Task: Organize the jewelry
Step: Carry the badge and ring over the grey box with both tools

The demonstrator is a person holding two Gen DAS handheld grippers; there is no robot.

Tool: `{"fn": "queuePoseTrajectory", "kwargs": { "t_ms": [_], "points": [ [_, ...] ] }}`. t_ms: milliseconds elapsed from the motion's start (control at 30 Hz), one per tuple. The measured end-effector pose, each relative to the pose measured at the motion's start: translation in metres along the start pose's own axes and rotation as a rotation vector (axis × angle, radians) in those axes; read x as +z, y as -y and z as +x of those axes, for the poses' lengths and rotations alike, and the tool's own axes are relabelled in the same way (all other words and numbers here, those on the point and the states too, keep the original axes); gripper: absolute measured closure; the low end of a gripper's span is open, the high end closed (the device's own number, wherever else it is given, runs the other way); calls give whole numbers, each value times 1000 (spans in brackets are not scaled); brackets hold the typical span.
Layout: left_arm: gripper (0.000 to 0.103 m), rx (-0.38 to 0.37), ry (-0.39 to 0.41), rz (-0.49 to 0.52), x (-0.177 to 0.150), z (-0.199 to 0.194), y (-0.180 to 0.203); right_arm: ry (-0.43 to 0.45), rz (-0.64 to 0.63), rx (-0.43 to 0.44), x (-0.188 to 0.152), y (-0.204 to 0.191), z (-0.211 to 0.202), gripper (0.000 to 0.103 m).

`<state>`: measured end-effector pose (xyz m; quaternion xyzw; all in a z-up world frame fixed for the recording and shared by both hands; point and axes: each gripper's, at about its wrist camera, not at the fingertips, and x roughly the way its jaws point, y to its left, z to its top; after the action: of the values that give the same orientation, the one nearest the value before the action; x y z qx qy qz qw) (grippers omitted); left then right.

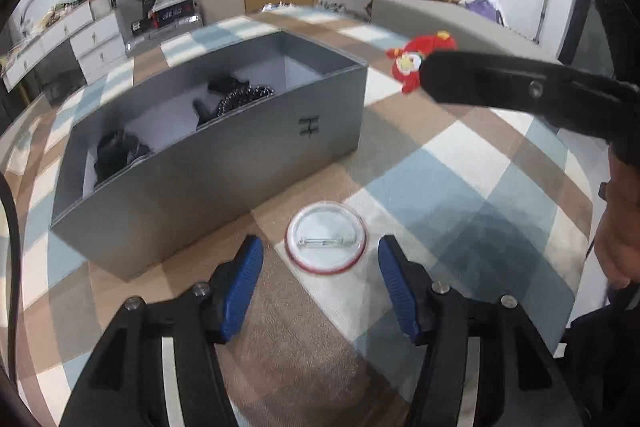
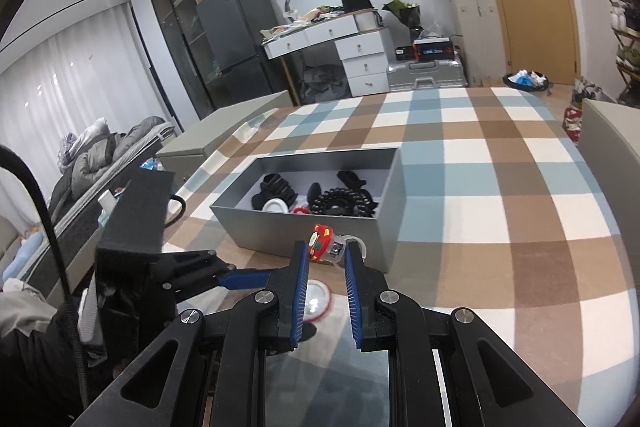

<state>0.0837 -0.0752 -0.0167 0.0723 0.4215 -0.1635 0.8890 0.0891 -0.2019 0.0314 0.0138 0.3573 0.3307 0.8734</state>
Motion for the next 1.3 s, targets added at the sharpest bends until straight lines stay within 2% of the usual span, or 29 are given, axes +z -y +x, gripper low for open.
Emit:
{"fn": "queuePoseTrajectory", "kwargs": {
  "t_ms": [33,100,333,767,967,1167,1300],
  "points": [
    [51,-3,-5,5,1,1,1,-1,3,-1,0,2,-1,86],
    [68,-6,-3,6,4,1,2,-2,9,-2,-1,4,-1,85],
    [68,1,34,18,0,-10,1,-8,11,11,2,3,2,85],
    [68,74,233,-103,12,-53,-32,33,15,46,18,-6,13,85],
    [68,120,259,-136,22,-48,-46,30,42,56,27,-2,26,85],
    [68,163,278,-185,25,-40,-65,11,73,29,34,5,42,85],
    [67,180,262,-208,24,-34,-73,-28,90,17,35,9,54,82]
  ]
}}
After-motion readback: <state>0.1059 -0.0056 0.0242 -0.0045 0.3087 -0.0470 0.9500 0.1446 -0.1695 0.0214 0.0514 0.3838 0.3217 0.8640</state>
